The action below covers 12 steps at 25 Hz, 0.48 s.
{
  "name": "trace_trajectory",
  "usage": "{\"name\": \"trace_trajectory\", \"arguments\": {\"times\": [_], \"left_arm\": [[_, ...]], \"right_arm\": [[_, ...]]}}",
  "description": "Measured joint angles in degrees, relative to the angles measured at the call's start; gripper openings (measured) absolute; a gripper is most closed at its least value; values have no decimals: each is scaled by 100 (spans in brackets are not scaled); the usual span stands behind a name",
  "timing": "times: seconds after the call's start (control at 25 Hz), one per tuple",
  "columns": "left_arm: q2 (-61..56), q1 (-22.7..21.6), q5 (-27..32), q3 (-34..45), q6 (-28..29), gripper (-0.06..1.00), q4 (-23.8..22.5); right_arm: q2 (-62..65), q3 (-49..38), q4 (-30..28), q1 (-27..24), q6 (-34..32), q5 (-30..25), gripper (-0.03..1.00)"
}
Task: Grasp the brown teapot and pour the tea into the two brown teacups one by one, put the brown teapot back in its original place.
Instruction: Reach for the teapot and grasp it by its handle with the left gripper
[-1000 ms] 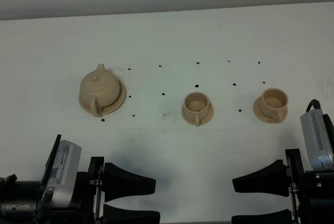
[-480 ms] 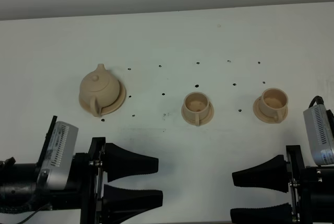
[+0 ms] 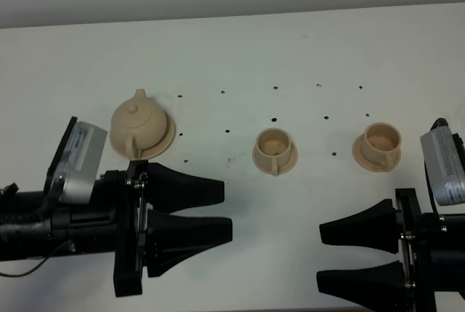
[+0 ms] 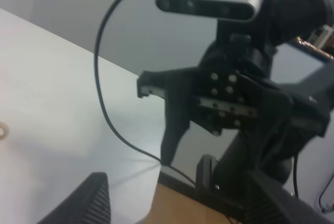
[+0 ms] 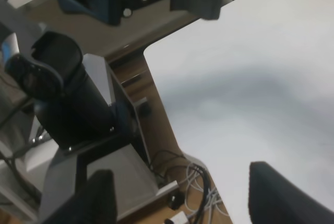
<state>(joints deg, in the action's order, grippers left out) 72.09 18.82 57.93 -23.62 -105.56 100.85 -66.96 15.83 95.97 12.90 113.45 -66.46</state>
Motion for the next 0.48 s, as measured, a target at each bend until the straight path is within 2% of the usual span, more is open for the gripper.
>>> {"name": "trace_trajectory", "arguments": {"times": [0.16,0.28,0.4,0.48], "left_arm": [[10,0,-254,-417,550,57,-5],[15,0,-531,-828,1039,57,-99],[21,0,-928,-1299,1664,57,-468],[24,0,-1206,-1623,2194,57,-915]], "right_arm": [[0,425,-437,0,-1033,334,53],[0,802,-1071,0,-2045,520,53],[0,1204,-1851,0,-3069,568,53],[0,1508,-2303,0,-3738,576,53]]}}
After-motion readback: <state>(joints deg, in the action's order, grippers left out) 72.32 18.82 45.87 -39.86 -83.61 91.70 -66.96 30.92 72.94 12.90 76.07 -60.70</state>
